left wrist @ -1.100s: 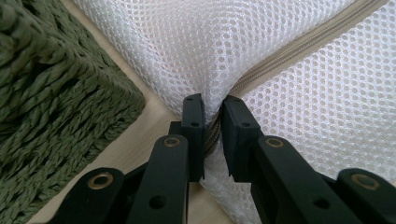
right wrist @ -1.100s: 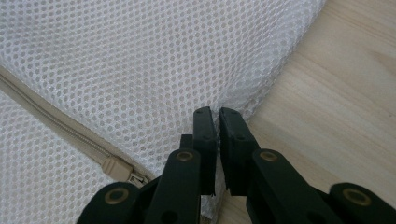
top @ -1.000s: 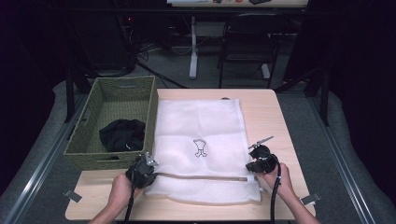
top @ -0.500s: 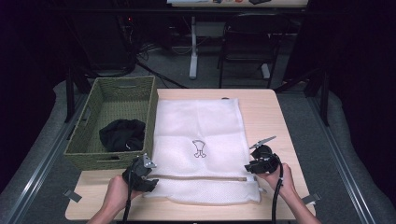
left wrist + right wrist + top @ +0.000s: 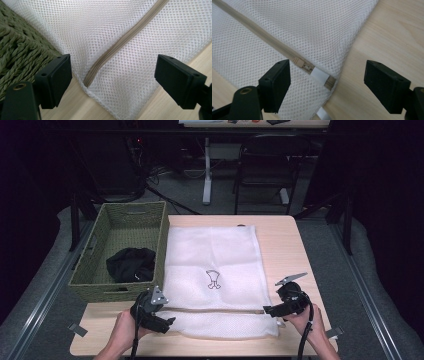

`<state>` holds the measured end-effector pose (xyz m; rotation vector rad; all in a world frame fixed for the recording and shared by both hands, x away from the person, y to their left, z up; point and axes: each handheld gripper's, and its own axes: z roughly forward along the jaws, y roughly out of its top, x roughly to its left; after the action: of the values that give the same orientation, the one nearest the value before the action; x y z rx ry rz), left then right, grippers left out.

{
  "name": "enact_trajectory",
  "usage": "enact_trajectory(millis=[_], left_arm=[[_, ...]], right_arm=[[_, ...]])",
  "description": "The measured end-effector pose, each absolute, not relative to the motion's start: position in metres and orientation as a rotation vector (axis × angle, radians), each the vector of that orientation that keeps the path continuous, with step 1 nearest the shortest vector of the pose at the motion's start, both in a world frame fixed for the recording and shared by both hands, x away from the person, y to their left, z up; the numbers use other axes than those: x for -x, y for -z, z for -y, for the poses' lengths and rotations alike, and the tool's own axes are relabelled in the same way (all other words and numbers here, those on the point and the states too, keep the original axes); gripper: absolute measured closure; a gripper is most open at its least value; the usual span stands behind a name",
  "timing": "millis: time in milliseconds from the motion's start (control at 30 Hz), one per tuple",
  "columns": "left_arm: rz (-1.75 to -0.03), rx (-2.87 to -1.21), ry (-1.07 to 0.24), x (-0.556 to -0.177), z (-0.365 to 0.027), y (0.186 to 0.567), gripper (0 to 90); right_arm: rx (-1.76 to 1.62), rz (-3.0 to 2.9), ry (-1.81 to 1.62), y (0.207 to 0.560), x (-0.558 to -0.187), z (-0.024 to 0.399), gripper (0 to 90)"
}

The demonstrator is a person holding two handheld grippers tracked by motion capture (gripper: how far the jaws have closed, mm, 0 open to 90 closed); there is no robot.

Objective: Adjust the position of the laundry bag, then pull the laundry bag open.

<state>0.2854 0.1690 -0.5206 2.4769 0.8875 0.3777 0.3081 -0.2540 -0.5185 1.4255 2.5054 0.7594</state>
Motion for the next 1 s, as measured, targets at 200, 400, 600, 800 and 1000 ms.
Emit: enact_trajectory(millis=[200,400,600,800,1000], left_arm=[[-0.862,-2.465,-0.396,-0.285,-0.166,0.518,12.1],[-0.846,-2.475,-0.395,-0.285,-0.163,0.519,11.7],[-0.842,-2.473,-0.397,-0.286,-0.161,0.519,11.8],[-0.839,-2.441,-0.379,-0.287,-0.156,0.518,9.6],[-0.806,-2.467,-0.374,-0.285,-0.146,0.521,9.3]], right_arm=[[-1.437,-2.522,-0.744,0.52,-0.294,0.259,15.4],[-1.469,-2.509,-0.738,0.521,-0.295,0.263,16.1],[-1.459,-2.5,-0.742,0.521,-0.296,0.266,17.7],[-1.463,-2.497,-0.756,0.521,-0.297,0.267,20.1],[-1.481,-2.498,-0.753,0.523,-0.298,0.266,24.1]])
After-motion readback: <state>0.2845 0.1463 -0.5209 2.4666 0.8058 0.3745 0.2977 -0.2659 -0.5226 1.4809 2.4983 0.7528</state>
